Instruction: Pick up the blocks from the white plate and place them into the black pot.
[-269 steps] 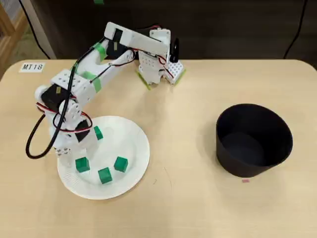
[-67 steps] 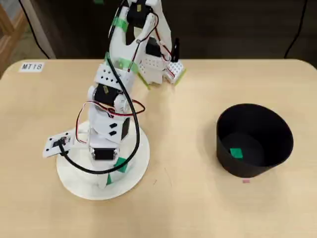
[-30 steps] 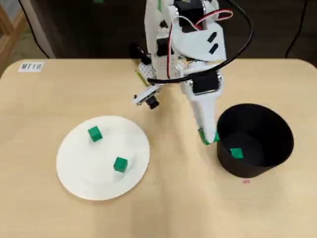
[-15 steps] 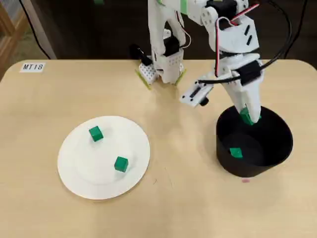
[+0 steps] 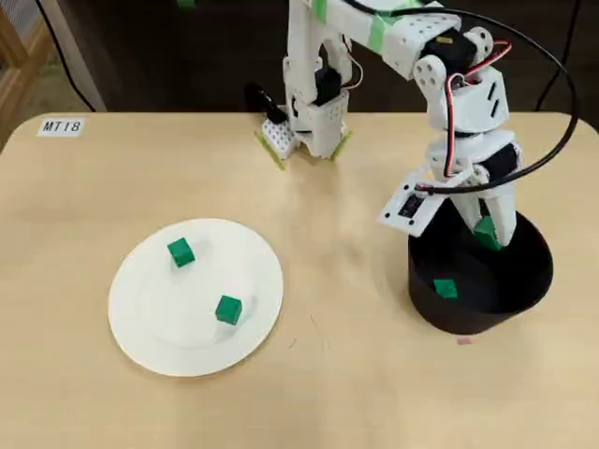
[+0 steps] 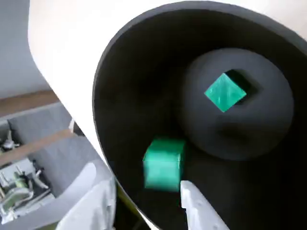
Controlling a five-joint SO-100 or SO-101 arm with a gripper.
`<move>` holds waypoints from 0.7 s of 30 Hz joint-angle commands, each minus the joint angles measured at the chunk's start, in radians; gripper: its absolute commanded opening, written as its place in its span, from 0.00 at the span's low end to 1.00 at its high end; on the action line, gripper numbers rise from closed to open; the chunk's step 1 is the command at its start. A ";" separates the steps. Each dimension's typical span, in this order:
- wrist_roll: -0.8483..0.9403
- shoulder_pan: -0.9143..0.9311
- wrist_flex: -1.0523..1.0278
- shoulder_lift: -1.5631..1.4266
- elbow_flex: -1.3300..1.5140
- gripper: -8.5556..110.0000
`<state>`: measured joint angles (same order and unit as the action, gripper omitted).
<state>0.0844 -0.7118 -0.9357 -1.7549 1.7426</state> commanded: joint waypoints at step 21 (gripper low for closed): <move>0.098 0.795 -0.192 -0.325 0.098 0.05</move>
<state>0.1703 -0.0936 -1.1305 -2.0003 1.7978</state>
